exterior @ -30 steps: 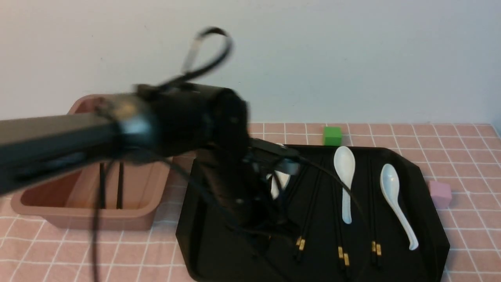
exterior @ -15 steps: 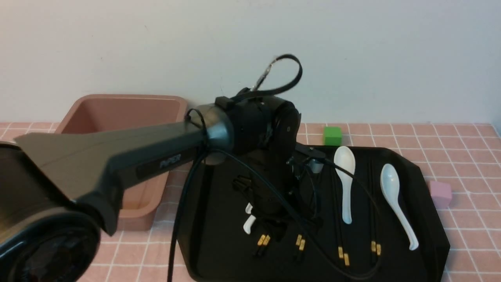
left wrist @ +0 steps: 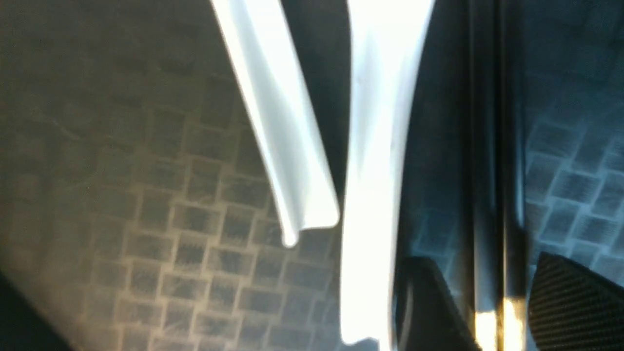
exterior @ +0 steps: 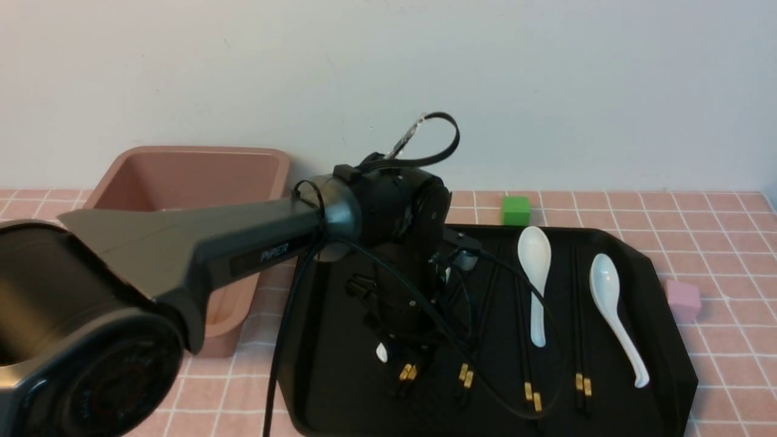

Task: On pink tablecloth take chopsticks from black tray and put them in box.
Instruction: 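Reach over to the black tray and grasp a pair of chopsticks with the left gripper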

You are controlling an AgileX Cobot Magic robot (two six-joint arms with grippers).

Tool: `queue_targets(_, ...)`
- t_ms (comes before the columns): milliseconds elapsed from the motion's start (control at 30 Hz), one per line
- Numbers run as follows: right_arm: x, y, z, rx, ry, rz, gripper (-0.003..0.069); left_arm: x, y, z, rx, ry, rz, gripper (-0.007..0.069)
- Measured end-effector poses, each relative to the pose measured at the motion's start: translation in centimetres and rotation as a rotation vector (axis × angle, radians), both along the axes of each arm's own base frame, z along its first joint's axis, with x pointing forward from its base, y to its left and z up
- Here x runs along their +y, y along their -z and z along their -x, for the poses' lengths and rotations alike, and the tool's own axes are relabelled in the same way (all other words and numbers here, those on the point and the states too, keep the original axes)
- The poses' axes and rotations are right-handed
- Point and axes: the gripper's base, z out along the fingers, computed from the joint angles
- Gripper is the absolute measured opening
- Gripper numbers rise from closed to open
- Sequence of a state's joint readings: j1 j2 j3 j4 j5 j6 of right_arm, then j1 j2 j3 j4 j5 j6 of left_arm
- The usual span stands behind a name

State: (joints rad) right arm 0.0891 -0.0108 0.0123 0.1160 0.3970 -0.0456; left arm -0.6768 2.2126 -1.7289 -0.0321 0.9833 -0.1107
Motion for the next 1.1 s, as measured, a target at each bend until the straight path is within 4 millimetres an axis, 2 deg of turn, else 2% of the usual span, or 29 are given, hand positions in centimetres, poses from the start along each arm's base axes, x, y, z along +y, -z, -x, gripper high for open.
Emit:
queue_targets(500,0.00,0.00,0.00,0.000,0.000,0.000,0.0240,-0.15,0.60,-0.41,-0.016,0.006,-0.009,0.0307)
queue_targets(667,0.00,0.00,0.00,0.000,0.000,0.000,0.0240,-0.08,0.64,-0.36,-0.002,-0.006,-0.020,0.0202)
queue_targets(700,0.00,0.00,0.00,0.000,0.000,0.000,0.0240,-0.06,0.64,-0.34,0.003,-0.020,-0.021,0.0142)
queue_targets(733,0.00,0.00,0.00,0.000,0.000,0.000,0.0240,-0.05,0.64,-0.33,0.005,-0.026,-0.021,0.0120)
queue_targets(1000,0.00,0.00,0.00,0.000,0.000,0.000,0.0240,-0.05,0.58,-0.32,0.009,-0.057,-0.018,0.0121)
queue_targets(1100,0.00,0.00,0.00,0.000,0.000,-0.001,0.0240,0.07,-0.09,-0.01,0.022,-0.065,-0.010,0.0121)
